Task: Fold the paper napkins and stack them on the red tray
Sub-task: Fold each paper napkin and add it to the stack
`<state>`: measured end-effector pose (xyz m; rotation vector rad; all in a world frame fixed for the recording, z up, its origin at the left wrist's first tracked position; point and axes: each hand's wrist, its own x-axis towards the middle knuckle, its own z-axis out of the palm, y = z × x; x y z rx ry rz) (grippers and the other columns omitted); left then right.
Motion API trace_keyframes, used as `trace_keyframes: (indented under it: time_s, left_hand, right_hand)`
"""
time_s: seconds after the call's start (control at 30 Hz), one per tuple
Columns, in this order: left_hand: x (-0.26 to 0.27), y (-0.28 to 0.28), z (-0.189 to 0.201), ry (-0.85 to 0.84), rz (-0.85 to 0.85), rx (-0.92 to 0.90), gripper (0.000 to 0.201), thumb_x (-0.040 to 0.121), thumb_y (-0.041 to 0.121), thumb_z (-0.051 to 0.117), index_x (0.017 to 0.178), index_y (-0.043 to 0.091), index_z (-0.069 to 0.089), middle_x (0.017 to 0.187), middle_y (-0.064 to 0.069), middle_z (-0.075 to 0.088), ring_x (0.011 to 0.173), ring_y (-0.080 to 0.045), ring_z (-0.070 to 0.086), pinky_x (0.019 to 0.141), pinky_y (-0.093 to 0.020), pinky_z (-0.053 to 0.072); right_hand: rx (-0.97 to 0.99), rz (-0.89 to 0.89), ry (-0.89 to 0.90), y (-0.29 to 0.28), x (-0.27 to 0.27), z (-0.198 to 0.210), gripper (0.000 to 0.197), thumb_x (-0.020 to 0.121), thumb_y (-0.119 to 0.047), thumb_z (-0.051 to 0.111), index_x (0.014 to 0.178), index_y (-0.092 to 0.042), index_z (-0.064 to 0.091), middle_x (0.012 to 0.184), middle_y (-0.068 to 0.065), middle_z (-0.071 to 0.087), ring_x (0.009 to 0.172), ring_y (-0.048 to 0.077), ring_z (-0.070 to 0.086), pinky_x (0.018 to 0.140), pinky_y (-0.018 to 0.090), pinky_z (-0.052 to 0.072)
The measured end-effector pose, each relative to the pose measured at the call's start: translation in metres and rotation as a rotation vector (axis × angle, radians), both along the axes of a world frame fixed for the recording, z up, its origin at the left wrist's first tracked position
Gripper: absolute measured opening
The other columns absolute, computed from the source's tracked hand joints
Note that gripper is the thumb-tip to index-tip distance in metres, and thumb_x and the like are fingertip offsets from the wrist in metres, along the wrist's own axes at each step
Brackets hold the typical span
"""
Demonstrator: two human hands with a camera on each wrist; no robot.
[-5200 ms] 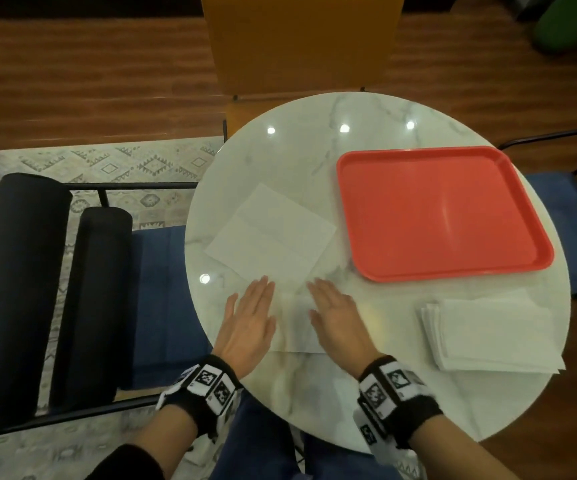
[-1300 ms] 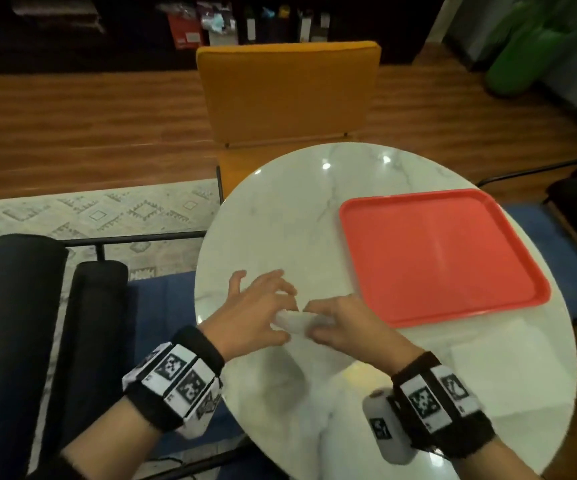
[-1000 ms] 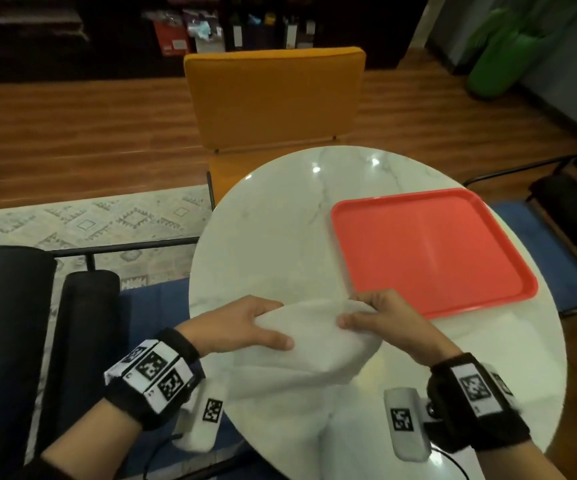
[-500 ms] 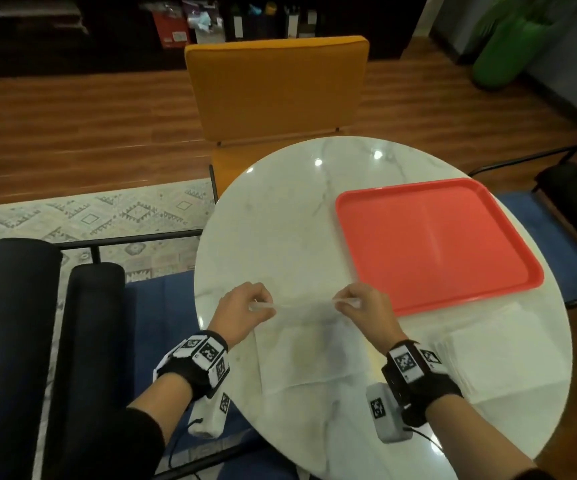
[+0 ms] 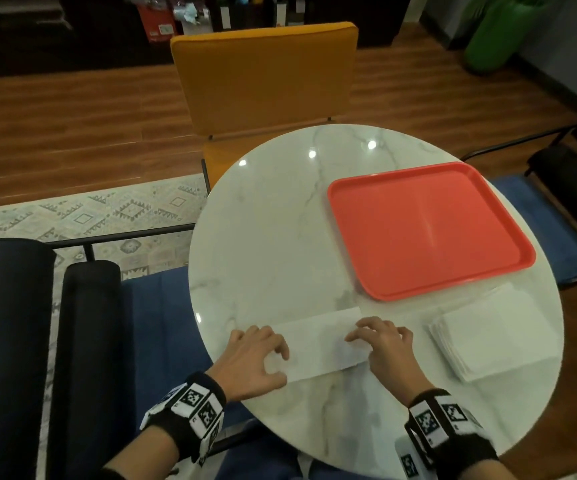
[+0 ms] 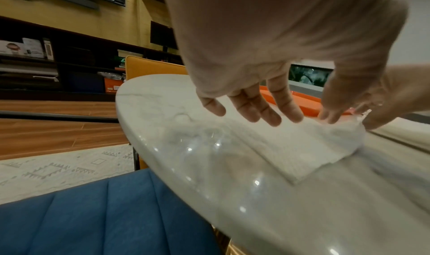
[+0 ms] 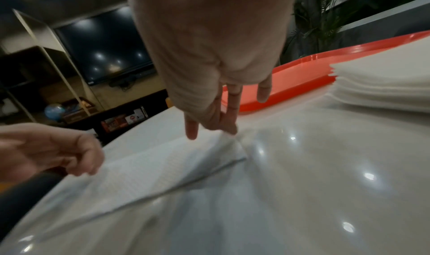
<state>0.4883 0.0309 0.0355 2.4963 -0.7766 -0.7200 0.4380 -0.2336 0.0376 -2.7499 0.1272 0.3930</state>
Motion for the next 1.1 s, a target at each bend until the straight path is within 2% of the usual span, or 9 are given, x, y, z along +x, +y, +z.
trace_keyframes:
  time_s: [0.1,0.17,0.27,0.43,0.53,0.77,0.83,0.93,1.1]
  left_hand:
    - [0.000,-0.008,-0.006,-0.175,0.083,-0.065,0.048,0.080,0.053,0.029,0.120,0.033,0.049,0.119,0.015,0.047,0.109,-0.007,0.043,0.094,-0.028,0.026]
    - [-0.003,-0.017,-0.018,-0.249,0.087,0.043,0.058,0.089,0.052,0.022,0.137,0.024,0.040,0.142,0.006,0.041,0.129,-0.014,0.041,0.103,-0.037,0.029]
    - [-0.012,-0.025,-0.034,-0.188,0.072,0.243,0.064,0.096,0.052,0.015,0.139,0.011,0.039,0.148,-0.006,0.040,0.136,-0.020,0.037,0.097,-0.052,0.041]
    - [-0.020,-0.020,-0.054,-0.155,0.057,0.257,0.072,0.095,0.060,0.010,0.148,0.011,0.019,0.159,-0.002,0.010,0.146,-0.012,-0.008,0.109,-0.054,0.003]
    - [-0.019,-0.018,-0.054,-0.194,0.050,0.273,0.073,0.095,0.059,0.008,0.149,0.011,0.018,0.158,-0.002,0.014,0.146,-0.013,-0.004,0.107,-0.056,0.008]
    - [-0.018,-0.032,-0.043,-0.322,0.082,0.249,0.052,0.089,0.030,0.036,0.134,0.005,0.045,0.134,-0.012,0.054,0.112,-0.025,0.059,0.079,-0.047,0.050]
    - [-0.015,-0.039,-0.034,-0.353,0.074,0.268,0.054,0.074,0.025,0.064,0.124,0.007,0.057,0.109,-0.010,0.065,0.082,-0.024,0.063,0.063,-0.039,0.047]
    - [-0.004,-0.050,-0.018,-0.324,0.136,0.253,0.050,0.040,0.022,0.083,0.089,0.017,0.070,0.066,0.002,0.059,0.056,-0.018,0.054,0.055,-0.030,0.033]
    - [0.012,-0.086,0.032,-0.114,0.068,0.120,0.009,0.078,0.028,0.060,0.086,0.028,0.057,0.092,0.008,0.052,0.084,-0.014,0.054,0.074,-0.030,0.034]
  right_hand:
    - [0.018,-0.034,-0.129,0.019,0.009,0.004,0.067,0.058,0.019,0.055,0.109,-0.022,0.065,0.118,0.003,0.061,0.104,0.024,0.060,0.086,0.037,0.035]
    - [0.032,0.051,-0.134,0.040,0.016,0.003,0.060,0.073,0.008,0.057,0.128,-0.016,0.055,0.139,0.011,0.050,0.128,0.027,0.049,0.098,0.049,0.038]
    - [0.047,0.278,0.099,0.068,0.016,-0.005,0.053,0.103,-0.025,0.027,0.151,-0.017,0.008,0.157,-0.003,-0.008,0.143,0.014,-0.012,0.116,0.048,-0.001]
    - [-0.027,0.363,0.229,0.066,0.009,-0.025,0.084,0.074,-0.059,-0.018,0.150,-0.023,-0.010,0.146,-0.013,-0.029,0.135,0.009,-0.028,0.116,0.054,-0.008]
    - [-0.078,0.222,0.251,0.040,0.007,-0.024,0.086,0.071,-0.059,-0.021,0.149,-0.026,-0.012,0.145,-0.015,-0.028,0.140,0.006,-0.021,0.115,0.053,-0.010]
    - [-0.080,0.051,0.303,0.007,-0.009,-0.019,0.067,0.084,-0.054,-0.010,0.143,-0.024,-0.023,0.145,-0.012,-0.031,0.146,0.016,-0.014,0.112,0.057,-0.008]
    - [-0.114,0.029,0.325,0.014,-0.005,-0.016,0.068,0.088,-0.050,-0.005,0.148,-0.021,-0.016,0.152,-0.007,-0.027,0.147,0.019,-0.012,0.111,0.062,-0.005]
    - [-0.131,-0.003,0.299,0.024,0.002,-0.002,0.072,0.097,-0.028,0.036,0.149,-0.022,-0.013,0.159,0.006,-0.013,0.147,0.029,-0.008,0.109,0.068,0.000]
    - [-0.080,0.067,0.256,-0.001,0.009,0.026,0.082,0.086,-0.031,0.060,0.148,-0.039,0.008,0.159,0.007,-0.014,0.144,0.038,-0.015,0.102,0.074,-0.007]
